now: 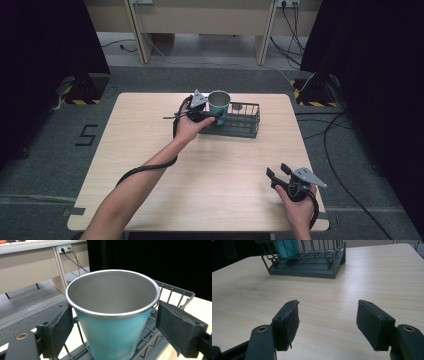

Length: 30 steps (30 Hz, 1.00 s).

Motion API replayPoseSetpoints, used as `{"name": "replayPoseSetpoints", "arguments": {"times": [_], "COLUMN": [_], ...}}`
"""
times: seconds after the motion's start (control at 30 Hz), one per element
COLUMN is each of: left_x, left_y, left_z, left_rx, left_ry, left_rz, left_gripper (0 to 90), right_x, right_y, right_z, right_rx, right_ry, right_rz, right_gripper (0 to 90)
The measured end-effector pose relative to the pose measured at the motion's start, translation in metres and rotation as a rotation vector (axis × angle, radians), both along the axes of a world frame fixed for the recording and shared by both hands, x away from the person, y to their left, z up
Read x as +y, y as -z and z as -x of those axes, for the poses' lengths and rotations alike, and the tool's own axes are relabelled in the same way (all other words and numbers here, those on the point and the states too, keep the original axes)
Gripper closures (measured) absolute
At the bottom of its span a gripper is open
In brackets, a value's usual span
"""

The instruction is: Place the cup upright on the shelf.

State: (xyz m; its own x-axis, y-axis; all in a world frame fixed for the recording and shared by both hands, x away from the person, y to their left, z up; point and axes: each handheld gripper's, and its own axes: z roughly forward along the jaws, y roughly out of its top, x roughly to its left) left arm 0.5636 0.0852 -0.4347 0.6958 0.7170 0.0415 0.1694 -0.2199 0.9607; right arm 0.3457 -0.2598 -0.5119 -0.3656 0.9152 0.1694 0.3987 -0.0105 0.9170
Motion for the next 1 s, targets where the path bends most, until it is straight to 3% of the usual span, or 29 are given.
{"name": "replayPoseSetpoints", "arguments": {"times": [1.0], "left_x": [0.031], "left_y": [-0.012], "left_z": [0.033], "left_rx": [-0.027], "left_ry": [0.051], "left_rz": [0.013], "left_gripper": [14.2], "right_x": [-0.001], "right_y": [0.000], "right_z": [0.000], "right_rx": [0.003], "right_ry": [0.003], "right_rz": [-0.003], "right_gripper": [35.1]}}
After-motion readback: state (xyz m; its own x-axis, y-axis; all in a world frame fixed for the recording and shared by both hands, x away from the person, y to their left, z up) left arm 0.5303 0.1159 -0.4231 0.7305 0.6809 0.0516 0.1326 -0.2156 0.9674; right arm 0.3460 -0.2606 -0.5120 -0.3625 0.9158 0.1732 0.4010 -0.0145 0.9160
